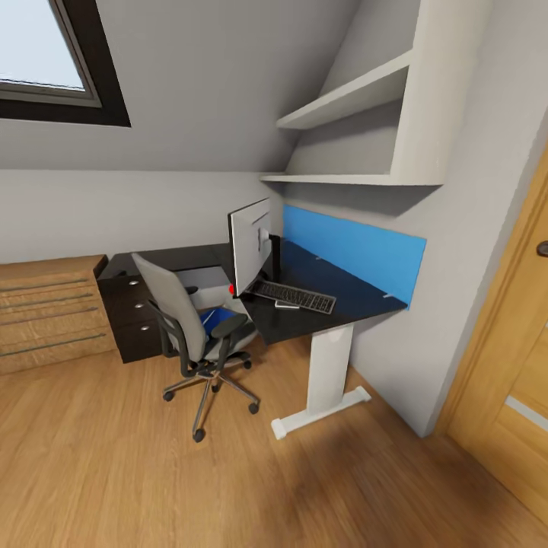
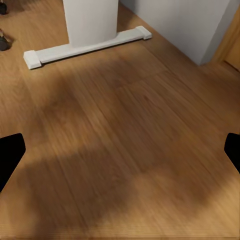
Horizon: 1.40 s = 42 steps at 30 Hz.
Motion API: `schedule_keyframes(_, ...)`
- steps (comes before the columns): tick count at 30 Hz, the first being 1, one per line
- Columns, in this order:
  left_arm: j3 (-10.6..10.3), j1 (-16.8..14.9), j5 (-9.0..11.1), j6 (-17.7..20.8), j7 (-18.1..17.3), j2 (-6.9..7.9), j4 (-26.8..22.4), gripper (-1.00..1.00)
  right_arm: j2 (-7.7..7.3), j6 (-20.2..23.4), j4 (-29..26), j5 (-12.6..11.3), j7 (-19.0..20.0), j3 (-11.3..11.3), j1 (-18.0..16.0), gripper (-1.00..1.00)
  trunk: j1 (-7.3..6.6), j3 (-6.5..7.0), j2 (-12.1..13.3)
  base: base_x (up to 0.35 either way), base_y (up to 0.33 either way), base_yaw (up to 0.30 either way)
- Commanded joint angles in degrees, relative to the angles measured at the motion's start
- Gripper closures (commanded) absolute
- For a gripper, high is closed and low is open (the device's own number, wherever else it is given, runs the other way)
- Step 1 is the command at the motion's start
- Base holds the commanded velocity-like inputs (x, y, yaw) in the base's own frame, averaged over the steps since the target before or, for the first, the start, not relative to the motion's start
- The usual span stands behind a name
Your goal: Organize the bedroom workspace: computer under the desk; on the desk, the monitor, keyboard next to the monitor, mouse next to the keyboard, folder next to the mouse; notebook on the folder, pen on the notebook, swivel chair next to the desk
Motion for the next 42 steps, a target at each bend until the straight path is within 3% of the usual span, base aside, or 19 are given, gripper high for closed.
schedule_keyframes(1,0.0,0.0,0.0,-0.1,0.1,0.00,0.0,-1.00,-0.02,0.0,0.0,0.1,-0.2,0.1,0.0,-1.00,0.22,-0.24,-0.4,0.000,0.000,0.000)
schedule_keyframes(22,0.0,0.0,0.0,-0.1,0.1,0.00,0.0,-1.00,0.05,0.1,0.0,0.0,-0.4,0.0,0.0,-1.00,4.84,-4.01,-8.9,0.000,0.000,0.231)
schedule_keyframes(36,0.0,0.0,0.0,-0.1,0.1,0.00,0.0,-1.00,0.02,0.1,0.0,0.1,-0.3,0.1,0.0,-1.00,7.91,-6.52,-14.5,0.000,0.000,0.030)
schedule_keyframes(42,0.0,0.0,0.0,-0.1,0.0,-0.05,0.0,-1.00,0.07,0.0,0.0,0.0,-0.3,0.0,0.0,-1.00,9.23,-7.60,-16.9,0.000,0.000,0.225)
